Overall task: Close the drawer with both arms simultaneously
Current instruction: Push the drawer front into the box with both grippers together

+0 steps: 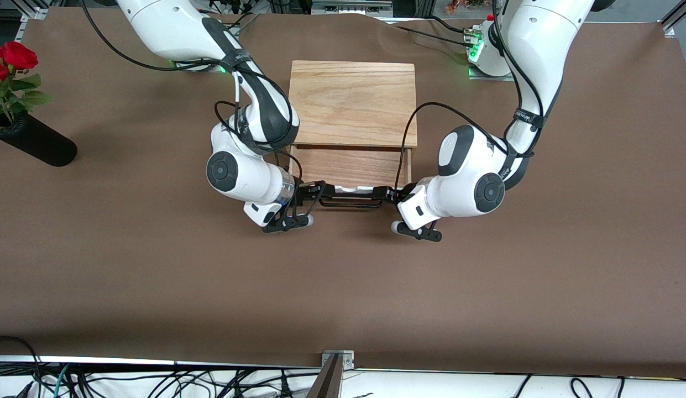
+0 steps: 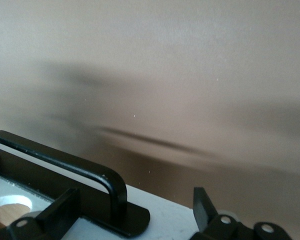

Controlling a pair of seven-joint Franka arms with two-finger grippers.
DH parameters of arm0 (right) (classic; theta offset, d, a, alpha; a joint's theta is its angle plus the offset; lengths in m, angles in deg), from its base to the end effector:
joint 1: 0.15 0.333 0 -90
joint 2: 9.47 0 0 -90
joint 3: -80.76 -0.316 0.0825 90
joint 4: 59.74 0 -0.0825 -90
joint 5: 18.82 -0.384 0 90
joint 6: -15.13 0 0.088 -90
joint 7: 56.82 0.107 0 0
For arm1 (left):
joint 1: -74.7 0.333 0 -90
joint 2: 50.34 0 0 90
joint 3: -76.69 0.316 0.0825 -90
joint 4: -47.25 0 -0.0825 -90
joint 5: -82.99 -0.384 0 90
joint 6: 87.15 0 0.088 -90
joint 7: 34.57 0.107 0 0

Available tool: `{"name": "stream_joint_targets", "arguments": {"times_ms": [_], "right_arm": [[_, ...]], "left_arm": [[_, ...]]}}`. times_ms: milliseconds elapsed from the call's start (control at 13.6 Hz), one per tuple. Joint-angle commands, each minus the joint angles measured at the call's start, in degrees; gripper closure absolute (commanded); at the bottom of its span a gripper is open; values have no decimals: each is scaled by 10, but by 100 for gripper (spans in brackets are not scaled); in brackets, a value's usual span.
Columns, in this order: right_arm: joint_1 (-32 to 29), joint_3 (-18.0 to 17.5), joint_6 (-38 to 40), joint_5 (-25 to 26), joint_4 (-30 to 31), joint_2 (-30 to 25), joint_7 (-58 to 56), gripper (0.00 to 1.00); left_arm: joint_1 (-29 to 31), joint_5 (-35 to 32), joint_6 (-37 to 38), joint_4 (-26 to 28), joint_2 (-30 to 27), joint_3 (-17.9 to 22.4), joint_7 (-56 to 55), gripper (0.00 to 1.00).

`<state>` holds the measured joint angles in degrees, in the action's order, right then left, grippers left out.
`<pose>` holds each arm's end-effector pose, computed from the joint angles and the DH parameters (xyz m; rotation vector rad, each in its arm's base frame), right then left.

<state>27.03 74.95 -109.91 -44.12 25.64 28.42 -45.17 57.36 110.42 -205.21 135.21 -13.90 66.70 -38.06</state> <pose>0.6014 0.3942 0.2916 -2.7267 -0.1343 0.1863 0.6169 -0.3256 0.2860 2.6499 -0.1785 -0.3238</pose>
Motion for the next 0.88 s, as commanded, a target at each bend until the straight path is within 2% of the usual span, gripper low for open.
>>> {"name": "stream_joint_targets", "arguments": {"times_ms": [0,808], "right_arm": [[15,-6,15,-8,-1,3,35,0],[24,-11,82,-8,-2,-2,44,0]], "left_arm": [[-2,11,58,-4,-2,3,7,0],[0,7,162,-4,-3,4,7,0]]}}
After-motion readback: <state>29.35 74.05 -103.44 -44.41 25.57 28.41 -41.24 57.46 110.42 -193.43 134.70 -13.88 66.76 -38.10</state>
